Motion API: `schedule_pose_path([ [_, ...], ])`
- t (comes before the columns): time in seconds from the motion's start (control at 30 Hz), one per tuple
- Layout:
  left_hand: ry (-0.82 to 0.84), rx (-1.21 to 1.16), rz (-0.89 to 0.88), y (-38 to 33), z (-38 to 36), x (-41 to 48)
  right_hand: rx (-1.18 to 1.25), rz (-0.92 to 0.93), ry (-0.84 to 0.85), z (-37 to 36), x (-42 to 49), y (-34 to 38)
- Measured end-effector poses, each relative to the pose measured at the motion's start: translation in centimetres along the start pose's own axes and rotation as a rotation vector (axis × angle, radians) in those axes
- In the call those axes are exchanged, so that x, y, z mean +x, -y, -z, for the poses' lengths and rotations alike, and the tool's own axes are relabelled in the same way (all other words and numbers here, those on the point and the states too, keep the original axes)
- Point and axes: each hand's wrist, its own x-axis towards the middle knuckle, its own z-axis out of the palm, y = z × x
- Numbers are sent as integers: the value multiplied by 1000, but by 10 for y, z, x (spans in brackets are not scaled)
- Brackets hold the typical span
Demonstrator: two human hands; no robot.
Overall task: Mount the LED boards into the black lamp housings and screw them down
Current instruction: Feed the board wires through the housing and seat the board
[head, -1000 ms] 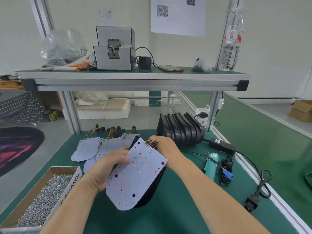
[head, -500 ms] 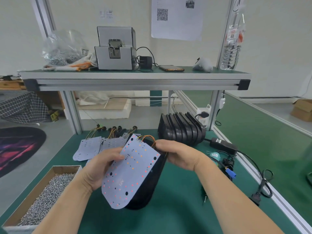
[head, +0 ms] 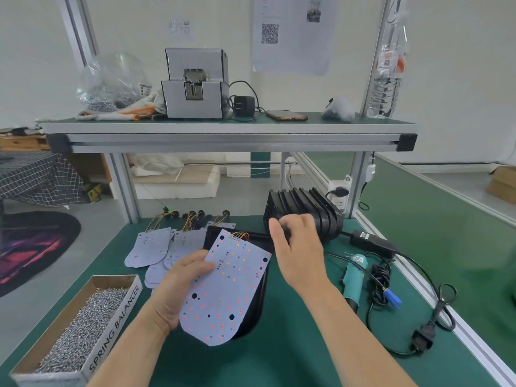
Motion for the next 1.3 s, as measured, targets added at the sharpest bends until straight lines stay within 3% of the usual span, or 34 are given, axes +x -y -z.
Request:
schedule_pose_path([
  [0.07, -37, 20, -32, 0, 0, -1, 126, 57, 18, 8, -5, 10],
  [0.13, -49, 37, -53, 1, -2, -1, 135, -8, 248, 11, -10, 18],
  [0.2, -61, 60, -65, 2, -5, -1, 32, -34, 370, 11, -12, 18],
  [0.33, -67, 74, -73, 3, -6, -3, -69, 10, 331, 18, -9, 14],
  [0.53, -46, 121, -104, 6, -4, -4, 5, -47, 382, 17, -5, 15],
  [0.73, -63, 496, -256, 12, -9, 2, 210, -149, 271, 12, 2, 14],
  [0.87, -148, 522, -310, 21, -12, 6, 116, -34, 208, 6, 1, 17],
  [0.97, -267, 461, -277, 24, -14, 11, -6, 99, 290, 6, 0, 18],
  [1.1, -278, 499, -256, 21, -21, 10, -122, 175, 314, 8, 3, 12],
  [1.2, -286, 373, -178, 16, -17, 10, 335, -1, 66, 11, 8, 3],
  [1.23, -272, 325, -160, 13, -16, 10, 532, -126, 66, 12, 10, -3],
  [1.3, -233, 215, -125, 8, -16, 9, 674, -229, 310, 12, 5, -15],
])
